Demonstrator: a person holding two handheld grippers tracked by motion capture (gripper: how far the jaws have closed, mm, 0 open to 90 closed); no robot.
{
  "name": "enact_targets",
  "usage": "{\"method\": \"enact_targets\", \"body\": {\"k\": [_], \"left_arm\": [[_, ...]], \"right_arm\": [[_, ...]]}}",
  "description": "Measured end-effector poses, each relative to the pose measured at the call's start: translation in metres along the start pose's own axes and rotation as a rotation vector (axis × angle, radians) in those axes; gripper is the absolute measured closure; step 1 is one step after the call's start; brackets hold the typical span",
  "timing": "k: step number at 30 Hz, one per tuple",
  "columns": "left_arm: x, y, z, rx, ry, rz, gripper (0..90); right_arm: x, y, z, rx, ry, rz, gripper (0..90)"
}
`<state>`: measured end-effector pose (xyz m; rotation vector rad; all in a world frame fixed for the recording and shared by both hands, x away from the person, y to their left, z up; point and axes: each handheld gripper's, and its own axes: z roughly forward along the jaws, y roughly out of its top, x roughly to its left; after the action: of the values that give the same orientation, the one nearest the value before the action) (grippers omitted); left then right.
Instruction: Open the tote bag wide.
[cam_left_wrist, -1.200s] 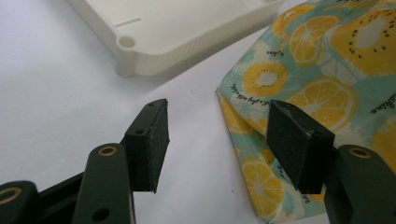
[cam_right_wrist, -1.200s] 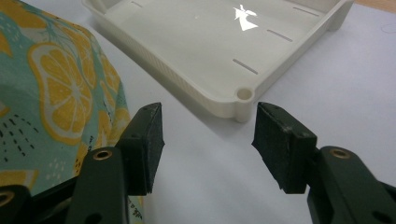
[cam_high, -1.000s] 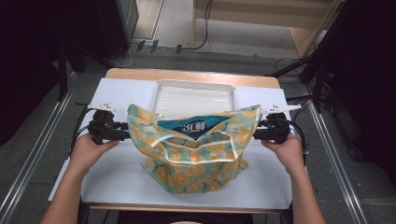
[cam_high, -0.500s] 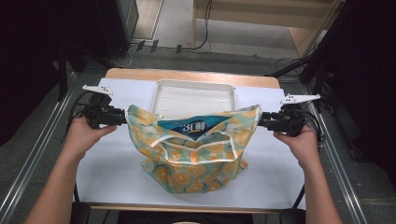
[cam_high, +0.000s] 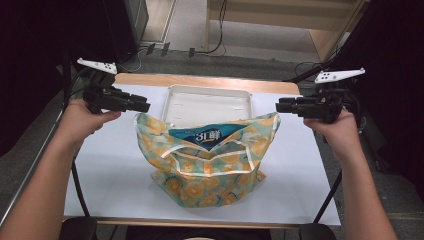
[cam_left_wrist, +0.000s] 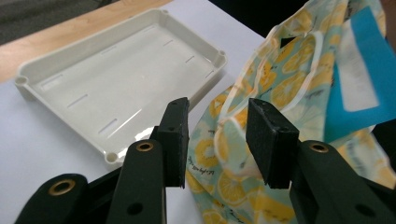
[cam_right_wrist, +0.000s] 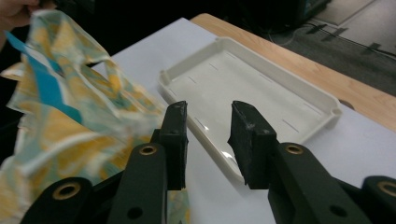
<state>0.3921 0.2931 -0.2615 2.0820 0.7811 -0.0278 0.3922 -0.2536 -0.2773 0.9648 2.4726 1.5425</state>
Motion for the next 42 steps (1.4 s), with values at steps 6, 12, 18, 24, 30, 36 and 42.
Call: {"method": "enact_targets", "body": {"k": [6,12,18,24,30,36,42], "left_arm": [[-0.017,0.021,-0.012,-0.008,-0.037,0.051,59.1],[-0.042,0.022,-0.007,0.01,-0.078,0.105,54.0],[-0.056,0.016,-0.002,0.025,-0.115,0.113,47.5],[-0.072,0.002,0.009,0.03,-0.14,0.165,40.0],[-0.073,-0.014,0.022,0.063,-0.141,0.18,35.3],[-0.073,-0.022,0.028,0.103,-0.095,0.18,47.6],[-0.076,-0.025,0.028,0.124,-0.1,0.153,72.4]], "right_arm": [[0.011,0.027,-0.007,-0.002,0.05,-0.065,71.0],[0.033,0.036,-0.002,0.021,0.13,-0.122,63.5],[0.045,0.03,0.002,0.049,0.167,-0.159,59.2],[0.061,0.022,0.002,0.052,0.198,-0.219,46.4],[0.067,0.009,0.009,0.091,0.204,-0.239,43.1],[0.069,0.0,0.011,0.124,0.169,-0.283,60.5],[0.072,-0.004,0.011,0.144,0.168,-0.292,86.3]]}}
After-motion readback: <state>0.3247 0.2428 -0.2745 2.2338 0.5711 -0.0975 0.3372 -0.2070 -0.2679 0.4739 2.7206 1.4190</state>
